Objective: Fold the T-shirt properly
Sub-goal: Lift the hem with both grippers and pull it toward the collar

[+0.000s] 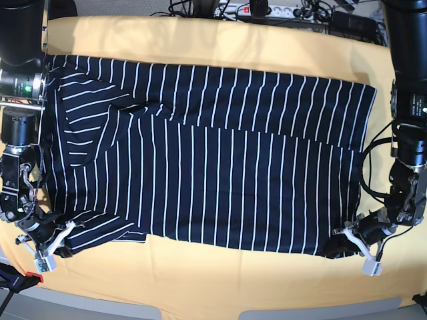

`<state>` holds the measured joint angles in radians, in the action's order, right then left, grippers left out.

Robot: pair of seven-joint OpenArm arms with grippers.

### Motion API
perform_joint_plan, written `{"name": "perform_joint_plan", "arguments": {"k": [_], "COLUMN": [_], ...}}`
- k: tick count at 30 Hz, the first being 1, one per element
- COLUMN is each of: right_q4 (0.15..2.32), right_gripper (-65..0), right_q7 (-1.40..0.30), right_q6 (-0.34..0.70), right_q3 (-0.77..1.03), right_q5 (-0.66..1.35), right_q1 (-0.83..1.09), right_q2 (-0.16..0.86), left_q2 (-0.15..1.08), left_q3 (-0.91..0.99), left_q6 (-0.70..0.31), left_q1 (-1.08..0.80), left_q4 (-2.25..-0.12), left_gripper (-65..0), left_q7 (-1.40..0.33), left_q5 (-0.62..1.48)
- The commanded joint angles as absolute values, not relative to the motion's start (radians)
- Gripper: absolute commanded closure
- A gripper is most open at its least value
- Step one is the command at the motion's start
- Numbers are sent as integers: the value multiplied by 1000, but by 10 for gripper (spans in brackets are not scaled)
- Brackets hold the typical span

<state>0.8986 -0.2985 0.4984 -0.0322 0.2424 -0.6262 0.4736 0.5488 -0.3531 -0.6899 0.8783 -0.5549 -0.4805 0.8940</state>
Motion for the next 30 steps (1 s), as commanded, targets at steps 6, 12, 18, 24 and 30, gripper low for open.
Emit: {"name": "perform_joint_plan", "arguments": {"k": [6, 12, 18, 24, 30], "right_q4": [921, 921, 921, 923, 923], "right_gripper": [0, 0, 0, 0, 0], "right_q7": [-264, -253, -257, -333, -436], "right_q6": [410, 432, 546, 667, 698], "right_q3": [-28, -28, -27, -27, -27], "right_q5": [244, 235, 263, 360, 500], "right_q1": [-665, -665, -690, -700, -693], "right_q2": [493, 493, 498, 512, 573], "left_q2": [562, 563, 568, 576, 626], "left_q3": [-346, -346, -346, -346, -346], "left_q6": [-698, -698, -698, -698, -698], "left_q1": [920, 921, 932, 920, 909], "left_q4": [-570, -570, -583, -660, -731], "left_gripper": [0, 0, 0, 0, 0], "left_q7": [-450, -450, -450, -558, -770], "left_q5": [918, 918, 934, 977, 1168]}}
